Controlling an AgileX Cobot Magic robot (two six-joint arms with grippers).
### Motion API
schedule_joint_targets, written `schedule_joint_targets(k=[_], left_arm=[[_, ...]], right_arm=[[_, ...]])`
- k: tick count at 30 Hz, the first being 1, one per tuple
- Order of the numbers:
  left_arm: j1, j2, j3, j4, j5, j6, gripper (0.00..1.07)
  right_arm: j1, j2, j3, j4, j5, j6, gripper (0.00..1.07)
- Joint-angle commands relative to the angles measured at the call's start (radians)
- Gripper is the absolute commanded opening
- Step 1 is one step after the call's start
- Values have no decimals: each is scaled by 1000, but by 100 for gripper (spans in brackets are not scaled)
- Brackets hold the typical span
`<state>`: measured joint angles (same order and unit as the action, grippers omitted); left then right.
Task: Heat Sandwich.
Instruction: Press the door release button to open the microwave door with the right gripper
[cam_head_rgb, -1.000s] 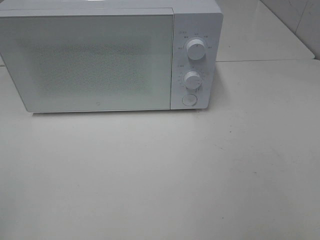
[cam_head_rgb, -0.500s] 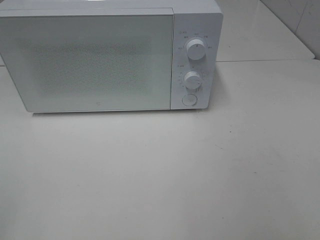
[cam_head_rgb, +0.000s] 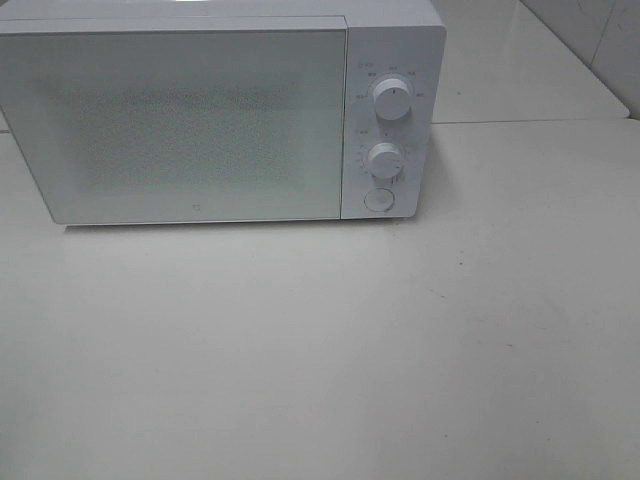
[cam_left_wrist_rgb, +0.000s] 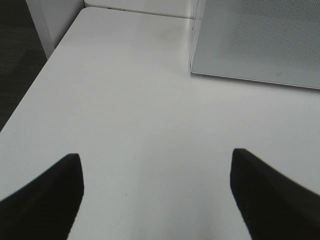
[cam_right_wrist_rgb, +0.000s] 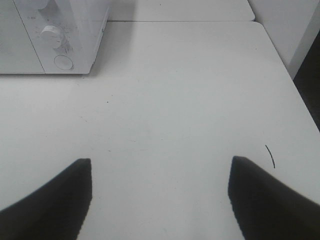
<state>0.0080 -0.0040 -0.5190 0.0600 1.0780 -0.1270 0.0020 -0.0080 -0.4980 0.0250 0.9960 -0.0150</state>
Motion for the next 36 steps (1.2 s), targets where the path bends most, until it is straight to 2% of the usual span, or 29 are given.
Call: schedule_joint_targets(k=[1,10,15,17,20,24,36], left_arm=[[1,-17,2,-4,-6,0,76],[1,-17,2,-4,-6,0,76],[1,-17,2,-4,-6,0,76],[1,-17,2,-4,-6,0,76],[1,-17,2,-4,-6,0,76],[1,-17,2,-4,-6,0,76],[1,-17,2,-4,-6,0,76]], right_arm=[[2,-23,0,-1,1,-2,73],[2,-23,-2,-8,-2,-3,73],[2,-23,-31,-42,-89,-3,73],[2,-23,-26,-72,-237,-3,73],[2,-23,-11,-95,-331,-3,73],[2,-23,49,-117,-555,-2,73],[2,103,185,-106,-826,-2,73]])
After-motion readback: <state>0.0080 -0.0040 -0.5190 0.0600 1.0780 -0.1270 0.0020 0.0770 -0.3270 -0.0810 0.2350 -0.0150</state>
